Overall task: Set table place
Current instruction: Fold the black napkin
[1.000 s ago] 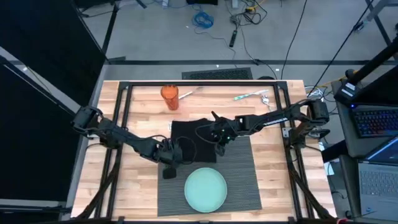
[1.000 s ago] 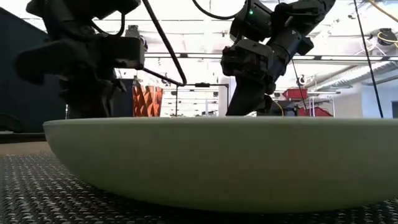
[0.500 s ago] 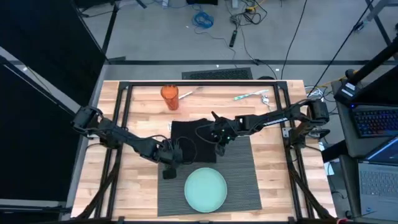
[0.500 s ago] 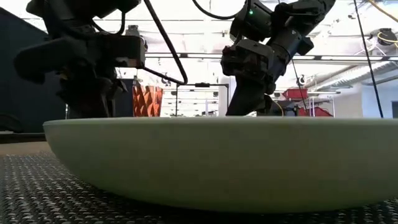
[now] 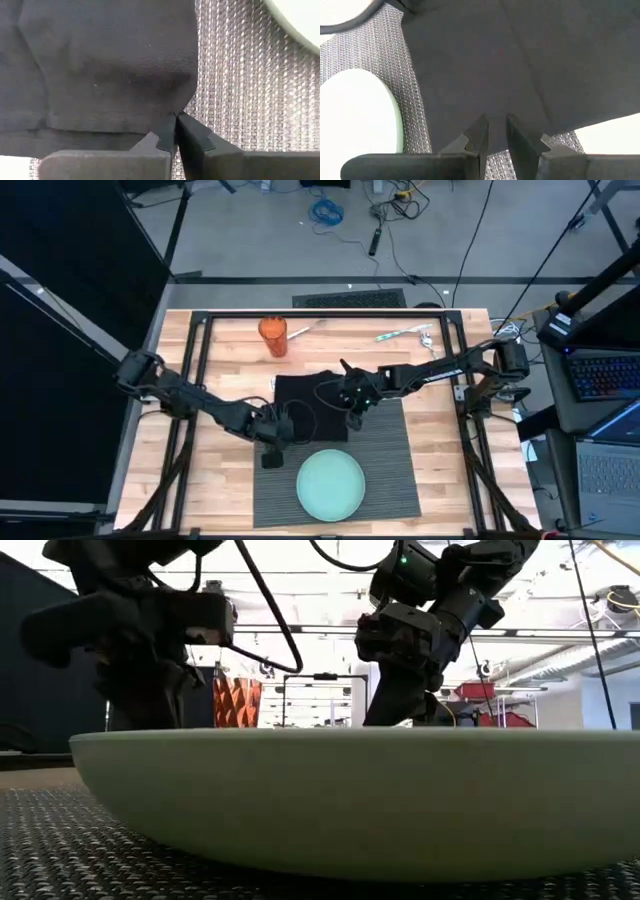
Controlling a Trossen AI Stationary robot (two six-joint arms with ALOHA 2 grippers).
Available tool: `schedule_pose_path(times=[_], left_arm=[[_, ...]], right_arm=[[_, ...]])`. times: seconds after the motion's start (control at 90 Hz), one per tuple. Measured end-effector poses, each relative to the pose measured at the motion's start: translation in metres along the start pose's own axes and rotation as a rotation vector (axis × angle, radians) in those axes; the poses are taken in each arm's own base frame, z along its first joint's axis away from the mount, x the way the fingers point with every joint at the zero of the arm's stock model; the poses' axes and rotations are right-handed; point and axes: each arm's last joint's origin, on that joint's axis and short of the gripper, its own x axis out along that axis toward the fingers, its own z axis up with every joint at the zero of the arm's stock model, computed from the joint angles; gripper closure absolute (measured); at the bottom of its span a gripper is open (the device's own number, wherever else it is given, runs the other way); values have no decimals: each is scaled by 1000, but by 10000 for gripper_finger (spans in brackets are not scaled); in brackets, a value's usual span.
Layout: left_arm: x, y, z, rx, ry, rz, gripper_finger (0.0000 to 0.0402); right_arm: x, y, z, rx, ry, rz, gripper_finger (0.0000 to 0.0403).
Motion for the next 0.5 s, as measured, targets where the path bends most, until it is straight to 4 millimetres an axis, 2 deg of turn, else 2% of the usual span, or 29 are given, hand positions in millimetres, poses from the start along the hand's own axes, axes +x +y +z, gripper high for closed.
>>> schedule_pose_path(times=[0.211,0.5], left_arm=[[-19,8,2,-16,-51,64,401],[-26,12,-12,-17,73,111,401]], right_arm=[[0,0,0,-4,0,0,351],[0,0,0,-4,0,0,351]])
